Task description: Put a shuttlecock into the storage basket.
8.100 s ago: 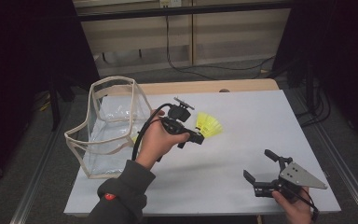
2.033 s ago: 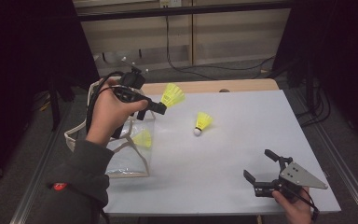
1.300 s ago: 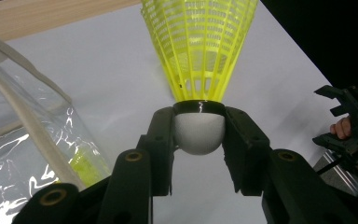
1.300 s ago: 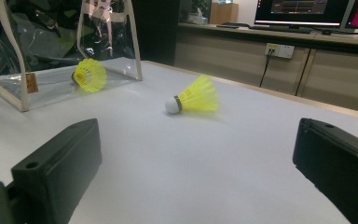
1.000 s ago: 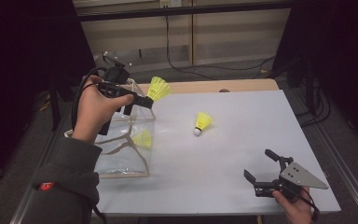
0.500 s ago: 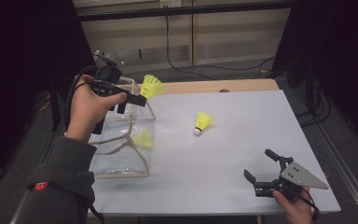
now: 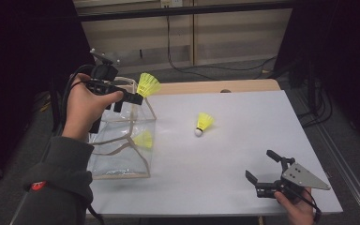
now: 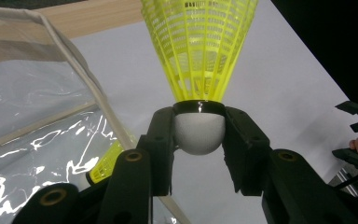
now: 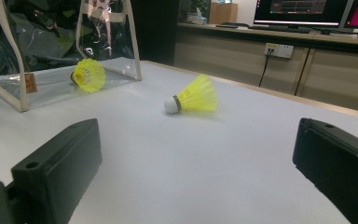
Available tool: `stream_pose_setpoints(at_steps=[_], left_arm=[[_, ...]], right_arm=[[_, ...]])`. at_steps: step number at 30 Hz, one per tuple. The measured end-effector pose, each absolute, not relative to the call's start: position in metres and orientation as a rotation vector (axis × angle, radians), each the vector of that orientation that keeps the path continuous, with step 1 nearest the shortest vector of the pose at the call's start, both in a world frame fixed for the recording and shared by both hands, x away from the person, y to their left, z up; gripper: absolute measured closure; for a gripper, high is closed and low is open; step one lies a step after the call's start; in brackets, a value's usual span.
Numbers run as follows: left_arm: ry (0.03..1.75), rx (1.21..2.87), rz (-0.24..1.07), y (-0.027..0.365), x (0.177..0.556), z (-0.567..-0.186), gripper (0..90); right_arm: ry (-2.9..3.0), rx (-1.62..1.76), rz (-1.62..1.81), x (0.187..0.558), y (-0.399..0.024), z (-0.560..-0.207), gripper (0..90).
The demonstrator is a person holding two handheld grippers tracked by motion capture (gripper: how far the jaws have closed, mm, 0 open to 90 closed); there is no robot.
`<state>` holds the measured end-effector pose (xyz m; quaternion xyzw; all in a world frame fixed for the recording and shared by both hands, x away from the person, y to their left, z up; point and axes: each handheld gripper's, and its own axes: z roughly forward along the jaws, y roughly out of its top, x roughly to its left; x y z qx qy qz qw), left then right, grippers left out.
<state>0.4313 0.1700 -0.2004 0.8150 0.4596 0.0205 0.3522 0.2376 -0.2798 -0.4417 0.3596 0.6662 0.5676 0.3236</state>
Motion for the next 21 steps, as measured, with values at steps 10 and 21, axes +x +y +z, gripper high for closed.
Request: stream_pose_setpoints(at_steps=[10,21], left_arm=[[1.209,2.093,0.066,0.177,0.432,-0.199,64.6],[1.245,2.081,0.097,0.187,0.432,-0.2,64.6]], right_arm=[[1.748,0.94,1.488,0.237,-0.28,-0.442,1.1],[1.748,0.938,1.488,0.237,-0.28,-0.442,1.1]])
